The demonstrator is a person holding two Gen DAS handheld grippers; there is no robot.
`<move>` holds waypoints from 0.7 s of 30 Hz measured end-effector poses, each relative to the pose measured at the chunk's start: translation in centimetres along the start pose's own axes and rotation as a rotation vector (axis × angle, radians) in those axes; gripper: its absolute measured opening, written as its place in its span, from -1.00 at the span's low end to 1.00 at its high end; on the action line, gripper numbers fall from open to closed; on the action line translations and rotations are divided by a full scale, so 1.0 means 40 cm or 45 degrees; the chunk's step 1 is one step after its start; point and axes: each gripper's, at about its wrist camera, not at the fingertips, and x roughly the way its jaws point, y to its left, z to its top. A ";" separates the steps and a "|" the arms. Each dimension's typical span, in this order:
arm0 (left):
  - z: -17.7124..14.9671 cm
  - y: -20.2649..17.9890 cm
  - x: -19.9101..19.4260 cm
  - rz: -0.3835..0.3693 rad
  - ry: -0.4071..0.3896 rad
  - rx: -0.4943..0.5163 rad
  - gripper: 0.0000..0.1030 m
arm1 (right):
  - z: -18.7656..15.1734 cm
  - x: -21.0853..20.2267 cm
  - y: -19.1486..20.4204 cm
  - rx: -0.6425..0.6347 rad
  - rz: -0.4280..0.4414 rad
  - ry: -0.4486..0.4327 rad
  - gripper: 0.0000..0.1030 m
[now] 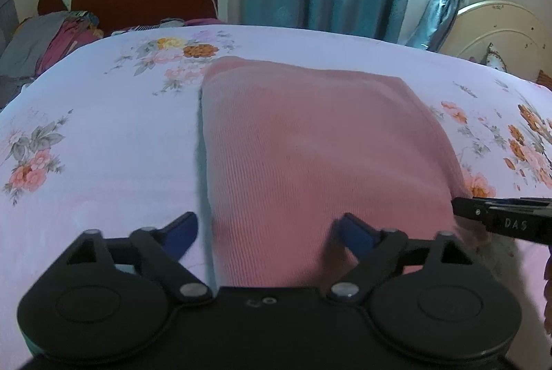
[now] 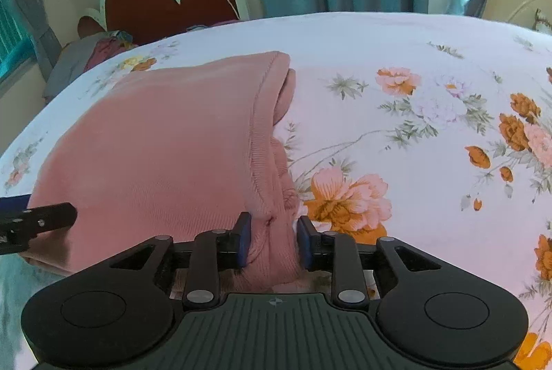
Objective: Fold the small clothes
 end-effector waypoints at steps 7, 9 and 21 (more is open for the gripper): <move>-0.002 -0.033 -0.048 0.078 -0.009 -0.007 1.00 | 0.006 -0.014 -0.002 0.014 -0.044 0.040 0.04; -0.008 -0.048 -0.073 0.112 -0.023 0.000 1.00 | 0.005 -0.035 -0.004 0.015 -0.022 0.052 0.34; -0.113 -0.163 -0.388 0.153 -0.144 -0.019 1.00 | -0.134 -0.432 -0.008 -0.042 0.194 -0.093 0.77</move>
